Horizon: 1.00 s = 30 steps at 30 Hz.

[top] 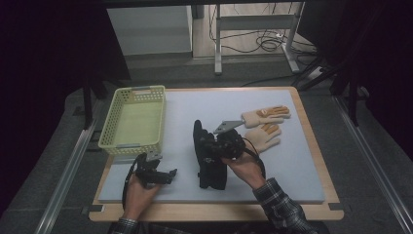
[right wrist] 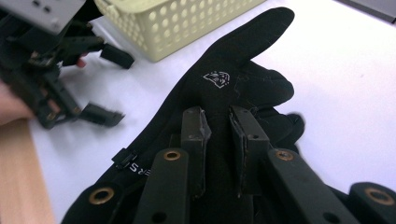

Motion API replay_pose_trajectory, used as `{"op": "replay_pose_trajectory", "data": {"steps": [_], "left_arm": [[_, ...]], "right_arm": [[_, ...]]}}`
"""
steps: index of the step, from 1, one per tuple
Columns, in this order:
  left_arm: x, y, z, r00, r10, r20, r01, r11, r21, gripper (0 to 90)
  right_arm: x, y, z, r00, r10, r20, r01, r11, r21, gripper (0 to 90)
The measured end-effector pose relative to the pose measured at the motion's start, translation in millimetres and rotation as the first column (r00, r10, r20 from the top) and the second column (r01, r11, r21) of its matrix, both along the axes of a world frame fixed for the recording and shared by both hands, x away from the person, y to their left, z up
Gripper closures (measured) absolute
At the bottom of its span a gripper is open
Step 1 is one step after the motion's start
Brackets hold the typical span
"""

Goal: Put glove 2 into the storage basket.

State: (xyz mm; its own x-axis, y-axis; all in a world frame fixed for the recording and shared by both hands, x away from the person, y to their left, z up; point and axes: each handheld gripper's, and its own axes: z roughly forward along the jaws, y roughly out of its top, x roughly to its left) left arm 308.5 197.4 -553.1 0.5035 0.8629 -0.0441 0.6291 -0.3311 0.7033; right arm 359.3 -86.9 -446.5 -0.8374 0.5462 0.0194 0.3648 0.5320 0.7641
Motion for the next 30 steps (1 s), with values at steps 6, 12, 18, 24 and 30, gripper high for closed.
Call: {"op": "replay_pose_trajectory", "data": {"steps": [6,12,18,24,30], "left_arm": [[-0.1,0.0,0.0,1.0,0.0,0.001,0.0,1.0,0.001,4.5],[-0.2,-0.1,0.0,1.0,0.001,0.0,-0.001,1.0,-0.001,4.5],[-0.2,-0.1,0.0,1.0,0.001,0.0,-0.001,1.0,0.0,4.5],[-0.2,-0.2,-0.1,1.0,0.002,0.0,-0.002,1.0,-0.001,4.5],[0.0,0.2,0.1,1.0,-0.002,0.0,0.002,1.0,0.003,4.5]], "right_arm": [[-4.8,-3.2,-26.7,0.9995,-0.028,-0.012,0.027,0.999,-0.021,72.5],[-8.1,-7.0,-53.9,0.9993,-0.038,-0.001,0.038,0.997,-0.066,47.6],[-14.9,-13.7,-48.4,0.9996,-0.027,0.011,0.028,0.998,-0.063,42.1],[-11.4,-24.3,-33.8,0.9986,-0.049,0.021,0.05,0.998,-0.027,44.5],[8.7,-12.4,-35.4,0.9989,-0.045,0.006,0.046,0.999,-0.019,51.9]]}}
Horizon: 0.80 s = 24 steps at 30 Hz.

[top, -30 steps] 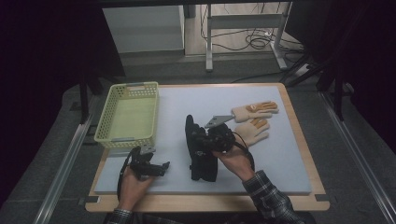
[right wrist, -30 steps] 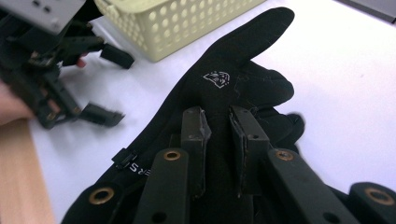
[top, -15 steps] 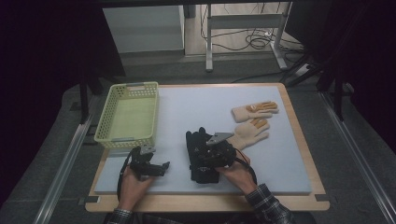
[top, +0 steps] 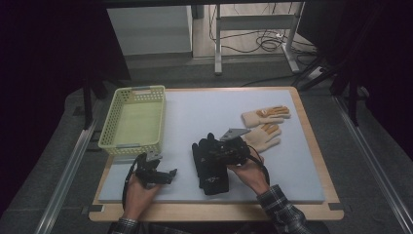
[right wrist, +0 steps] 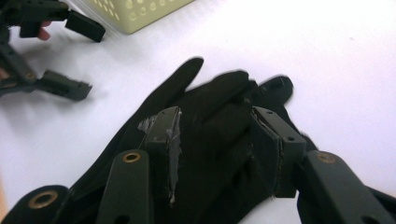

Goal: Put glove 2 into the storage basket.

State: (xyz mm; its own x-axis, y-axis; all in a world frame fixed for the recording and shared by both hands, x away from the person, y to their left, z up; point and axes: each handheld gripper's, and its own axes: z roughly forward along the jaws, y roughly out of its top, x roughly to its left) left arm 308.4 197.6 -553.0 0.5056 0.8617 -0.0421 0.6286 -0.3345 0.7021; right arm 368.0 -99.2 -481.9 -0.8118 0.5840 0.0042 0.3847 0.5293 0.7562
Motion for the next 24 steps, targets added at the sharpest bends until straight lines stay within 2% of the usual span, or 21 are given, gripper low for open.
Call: {"op": "replay_pose_trajectory", "data": {"steps": [2,3,4,5,6,7,8,9,11,15,17,19,20,21,22,23,24], "left_arm": [[-0.1,0.1,0.1,1.0,0.0,0.0,0.0,1.0,0.002,4.5],[-0.2,0.0,0.1,1.0,0.0,0.0,0.0,1.0,0.001,4.6],[-0.2,0.0,0.1,1.0,0.0,0.0,0.0,1.0,0.001,4.6],[-0.2,0.0,0.1,1.0,0.0,0.0,0.0,1.0,0.002,4.5],[-0.2,0.0,0.1,1.0,0.0,0.0,0.0,1.0,0.002,4.5],[-0.1,0.0,0.1,1.0,0.0,-0.001,0.0,1.0,0.001,4.5],[-0.1,0.0,0.1,1.0,0.0,-0.001,0.0,1.0,0.001,4.5],[0.0,0.2,0.1,1.0,-0.001,0.0,0.001,1.0,0.003,4.5],[-0.1,0.1,0.1,1.0,-0.001,0.0,0.001,1.0,0.003,4.5],[0.0,-0.2,-0.1,1.0,0.003,0.001,-0.003,1.0,-0.001,4.5],[0.0,-0.2,-0.1,1.0,0.003,0.001,-0.003,1.0,-0.001,4.5],[-0.2,-0.1,0.0,1.0,0.002,-0.001,-0.002,1.0,-0.001,4.5],[-0.1,0.0,0.1,1.0,0.0,-0.001,0.0,1.0,0.001,4.5],[-0.1,0.0,0.1,1.0,0.0,-0.001,0.0,1.0,0.001,4.5],[-0.1,0.0,0.1,1.0,0.0,-0.001,0.0,1.0,0.001,4.5],[-0.1,0.0,0.1,1.0,0.0,-0.001,0.0,1.0,0.0,4.5],[-0.1,0.0,0.1,1.0,0.001,-0.001,-0.001,1.0,0.001,4.5]], "right_arm": [[9.7,10.2,-9.4,1.0,0.0,-0.006,0.0,0.999,-0.048,46.2],[18.0,18.6,-24.0,0.9993,-0.004,-0.038,0.0,0.995,-0.101,50.4],[18.0,18.6,-24.0,0.9993,-0.004,-0.038,0.0,0.995,-0.101,50.4],[19.1,21.0,-34.4,0.9973,0.027,-0.069,-0.034,0.995,-0.099,74.4],[19.1,21.0,-34.4,0.9973,0.027,-0.069,-0.034,0.995,-0.099,74.4],[16.6,20.6,-35.1,0.9972,0.032,-0.068,-0.037,0.996,-0.077,83.6],[13.9,20.9,-34.4,0.9985,0.024,-0.05,-0.028,0.996,-0.084,85.1],[9.1,22.7,-30.3,0.9995,0.023,-0.021,-0.025,0.993,-0.114,85.6],[6.8,22.6,-26.3,0.9998,0.019,-0.008,-0.02,0.994,-0.11,85.7],[2.2,16.9,-4.0,0.9993,-0.009,0.036,0.01,0.999,-0.032,85.7],[5.2,14.0,1.6,0.9977,-0.038,0.056,0.04,0.999,-0.021,85.6],[11.1,10.6,0.4,0.9953,-0.08,0.054,0.081,0.997,-0.016,85.5],[15.2,8.5,-2.7,0.9946,-0.094,0.043,0.095,0.995,-0.014,85.2],[23.1,5.1,-13.4,0.9932,-0.116,0.009,0.116,0.993,-0.029,83.0],[23.1,5.1,-13.4,0.9932,-0.116,0.009,0.116,0.993,-0.029,83.0],[28.2,1.1,-24.3,0.9905,-0.137,-0.006,0.137,0.989,-0.054,69.6],[28.2,1.1,-24.3,0.9905,-0.137,-0.006,0.137,0.989,-0.054,69.6]]}}
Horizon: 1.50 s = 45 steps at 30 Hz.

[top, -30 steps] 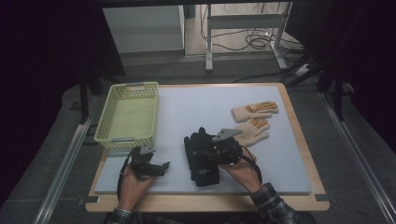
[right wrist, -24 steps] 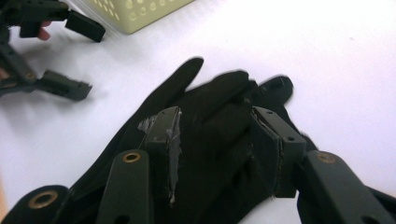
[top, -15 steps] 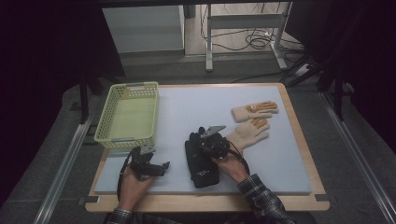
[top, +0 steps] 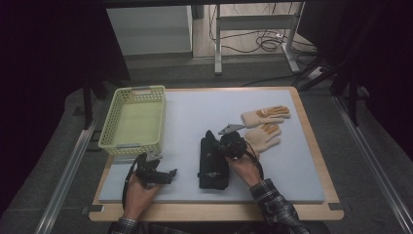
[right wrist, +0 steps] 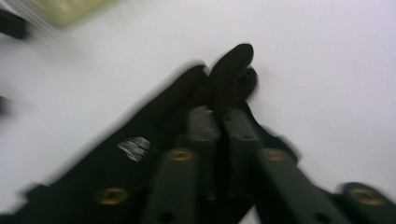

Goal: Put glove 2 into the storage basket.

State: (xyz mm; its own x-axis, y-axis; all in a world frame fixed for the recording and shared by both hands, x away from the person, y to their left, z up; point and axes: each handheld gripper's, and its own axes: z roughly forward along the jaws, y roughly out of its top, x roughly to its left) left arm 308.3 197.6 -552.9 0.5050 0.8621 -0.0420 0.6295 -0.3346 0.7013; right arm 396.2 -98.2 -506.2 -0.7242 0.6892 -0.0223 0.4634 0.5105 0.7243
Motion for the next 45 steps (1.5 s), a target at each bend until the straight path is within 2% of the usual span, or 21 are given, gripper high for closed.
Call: {"op": "replay_pose_trajectory", "data": {"steps": [2,3,4,6,7,11,13,21,24,27,30,34,38,39,45], "left_arm": [[0.0,0.0,0.0,1.0,0.0,0.0,0.0,1.0,0.0,4.5],[0.0,0.1,0.2,1.0,-0.001,-0.002,0.001,1.0,0.001,4.5],[0.0,0.1,0.1,1.0,-0.001,-0.002,0.001,1.0,0.001,4.5],[0.1,0.1,0.1,1.0,-0.002,-0.001,0.002,1.0,0.001,4.5],[0.1,0.1,0.1,1.0,-0.002,-0.001,0.002,1.0,0.001,4.5],[0.0,0.0,0.0,1.0,0.0,0.0,0.0,1.0,0.0,4.5],[-0.1,-0.4,-0.2,1.0,0.004,0.002,-0.004,1.0,-0.005,4.5],[0.1,0.7,0.3,1.0,0.0,-0.003,0.0,1.0,-0.007,4.8],[-0.9,2.5,0.9,1.0,0.0,-0.009,0.0,0.9998,-0.019,4.8],[-4.2,7.6,0.8,1.0,-0.003,-0.006,0.003,1.0,0.001,5.1],[-6.5,18.5,0.5,0.9995,0.03,-0.007,-0.03,0.9995,0.001,4.5],[-9.2,34.7,0.4,0.9979,0.065,-0.004,-0.065,0.9977,0.02,4.2],[-10.1,45.4,-1.7,0.9977,0.067,-0.01,-0.067,0.9977,0.001,3.4],[-9.9,46.7,-2.2,0.9977,0.066,-0.013,-0.067,0.9977,-0.009,3.3],[-9.9,46.6,-2.3,0.998,0.061,-0.015,-0.061,0.9981,0.0,3.0]], "right_arm": [[0.6,-7.2,-1.9,1.0,-0.009,-0.001,0.009,1.0,0.015,61.6],[-2.4,-15.1,3.4,1.0,-0.006,0.001,0.006,0.999,0.04,58.7],[-5.1,-18.6,7.1,1.0,-0.003,0.007,0.003,0.999,0.042,58.1],[-11.8,-25.8,14.3,0.9999,0.009,0.012,-0.01,0.999,0.049,58.9],[-11.8,-25.8,14.3,0.9999,0.009,0.012,-0.01,0.999,0.049,58.9],[-28.7,-39.5,18.7,0.999,0.045,-0.002,-0.044,0.998,0.048,64.1],[-41.6,-49.6,14.4,0.9983,0.057,-0.012,-0.057,0.998,0.03,67.0],[-66.6,-66.1,-5.9,0.9945,0.08,-0.068,-0.077,0.996,0.047,68.6],[-69.7,-65.9,-10.4,0.9927,0.089,-0.081,-0.085,0.995,0.054,68.6],[-72.6,-62.2,-16.7,0.99,0.107,-0.091,-0.102,0.993,0.063,68.6],[-74.7,-55.4,-22.4,0.9875,0.123,-0.099,-0.117,0.991,0.062,68.7],[-76.2,-46.6,-24.4,0.9848,0.145,-0.095,-0.138,0.988,0.076,68.7],[-76.2,-36.1,-25.6,0.9812,0.167,-0.097,-0.159,0.984,0.083,68.7],[-75.9,-33.3,-26.2,0.9805,0.173,-0.093,-0.165,0.983,0.083,68.7],[-71.2,-9.3,-29.1,0.9791,0.194,-0.062,-0.189,0.979,0.079,67.9]]}}
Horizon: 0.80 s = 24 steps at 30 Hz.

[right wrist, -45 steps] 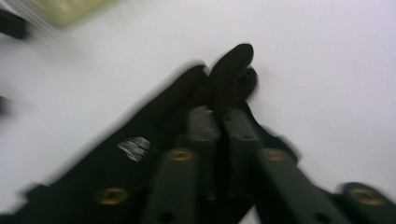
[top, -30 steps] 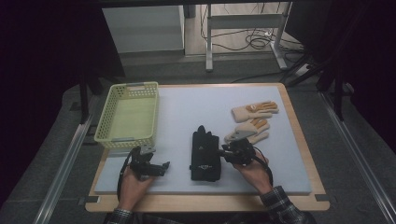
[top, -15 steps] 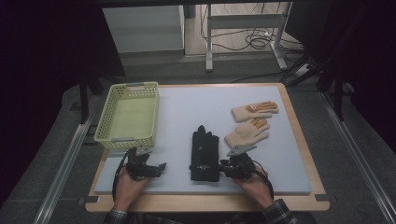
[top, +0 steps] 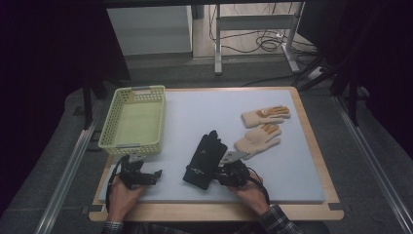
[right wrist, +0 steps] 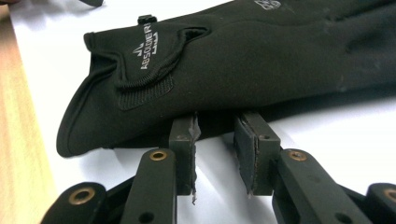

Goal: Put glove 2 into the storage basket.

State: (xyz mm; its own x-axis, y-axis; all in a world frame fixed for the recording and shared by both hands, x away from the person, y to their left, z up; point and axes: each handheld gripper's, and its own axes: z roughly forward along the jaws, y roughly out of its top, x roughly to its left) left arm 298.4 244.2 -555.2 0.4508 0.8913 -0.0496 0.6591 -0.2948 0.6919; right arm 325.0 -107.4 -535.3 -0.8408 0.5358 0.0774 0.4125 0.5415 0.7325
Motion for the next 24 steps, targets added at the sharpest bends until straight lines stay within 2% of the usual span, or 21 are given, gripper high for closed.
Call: {"op": "replay_pose_trajectory", "data": {"steps": [4,11,13,17,18,21,22,24], "left_arm": [[-0.1,-0.3,-0.1,1.0,0.002,0.0,-0.002,1.0,0.001,3.0],[-0.1,-0.8,-0.4,1.0,0.007,0.0,-0.007,1.0,-0.003,3.0],[-0.1,-0.8,-0.4,1.0,0.007,0.0,-0.007,1.0,-0.004,3.0],[0.0,-0.3,-0.6,1.0,0.006,0.0,-0.006,1.0,-0.008,2.9],[0.0,-0.2,-0.7,1.0,0.006,0.002,-0.006,0.9999,-0.009,2.9],[-0.1,-0.1,-0.9,1.0,0.006,0.003,-0.006,0.9999,-0.01,2.9],[-0.2,0.0,-0.9,1.0,0.006,0.003,-0.006,0.9999,-0.01,2.9],[-0.2,-0.1,-1.0,1.0,0.006,0.004,-0.006,0.9999,-0.01,2.9]], "right_arm": [[5.2,13.4,-1.7,0.9997,0.005,0.026,-0.005,1.0,-0.007,68.1],[12.2,24.5,-2.4,0.999,0.011,0.043,-0.01,1.0,-0.015,67.5],[11.4,23.7,-1.0,0.9985,0.015,0.054,-0.013,0.999,-0.032,63.8],[9.7,12.3,3.8,0.9978,0.006,0.066,-0.004,1.0,-0.031,59.7],[9.2,3.8,6.8,0.9975,-0.007,0.071,0.01,0.999,-0.031,57.5],[8.7,-6.0,9.6,0.9968,-0.019,0.078,0.022,0.999,-0.036,55.2],[8.0,-16.5,12.2,0.9956,-0.036,0.087,0.04,0.998,-0.043,52.9],[7.8,-21.8,13.4,0.995,-0.046,0.089,0.05,0.998,-0.044,51.5]]}}
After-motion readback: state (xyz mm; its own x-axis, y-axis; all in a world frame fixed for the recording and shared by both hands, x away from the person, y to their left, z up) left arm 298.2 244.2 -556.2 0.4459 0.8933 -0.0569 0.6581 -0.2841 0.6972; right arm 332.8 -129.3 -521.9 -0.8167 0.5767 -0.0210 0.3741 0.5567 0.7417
